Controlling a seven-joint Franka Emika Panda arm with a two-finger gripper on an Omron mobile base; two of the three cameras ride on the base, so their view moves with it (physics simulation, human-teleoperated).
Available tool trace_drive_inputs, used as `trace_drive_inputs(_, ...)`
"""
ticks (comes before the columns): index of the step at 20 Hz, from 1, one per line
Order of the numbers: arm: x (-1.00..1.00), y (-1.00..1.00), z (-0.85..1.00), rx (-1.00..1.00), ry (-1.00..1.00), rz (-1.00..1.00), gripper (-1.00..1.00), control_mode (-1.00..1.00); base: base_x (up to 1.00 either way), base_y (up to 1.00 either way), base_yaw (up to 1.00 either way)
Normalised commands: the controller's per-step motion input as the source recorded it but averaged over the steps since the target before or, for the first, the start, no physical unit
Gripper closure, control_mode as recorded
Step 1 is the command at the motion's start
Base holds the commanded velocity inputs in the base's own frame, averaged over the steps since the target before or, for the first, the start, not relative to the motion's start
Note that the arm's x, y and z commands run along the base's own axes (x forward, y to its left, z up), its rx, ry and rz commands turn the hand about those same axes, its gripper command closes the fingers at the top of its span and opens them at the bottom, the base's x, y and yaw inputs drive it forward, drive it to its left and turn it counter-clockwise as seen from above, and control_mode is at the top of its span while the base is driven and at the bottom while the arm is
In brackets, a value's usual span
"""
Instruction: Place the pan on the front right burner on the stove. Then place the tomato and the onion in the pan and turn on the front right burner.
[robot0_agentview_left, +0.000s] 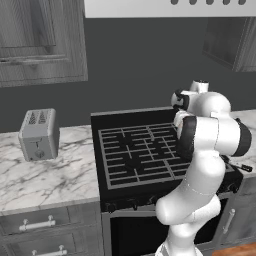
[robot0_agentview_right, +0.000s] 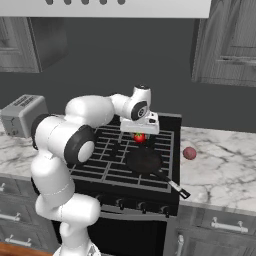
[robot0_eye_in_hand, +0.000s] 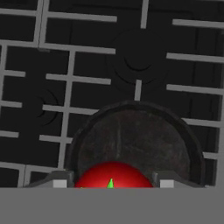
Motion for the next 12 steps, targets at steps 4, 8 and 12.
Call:
trace_drive_inputs(4,0.00,-0.19,-0.13,0.00,0.01,0.00,1.00,-1.00,0.00,0.00,0.00)
trace_drive_inputs(8,0.00,-0.11,-0.30,0.00,0.00,0.00,1.00,-1.00,0.00,0.00,0.00)
trace_drive_inputs(12,0.00,-0.01,-0.48,0.00,0.00,0.00,1.00,-1.00,0.00,0.00,0.00)
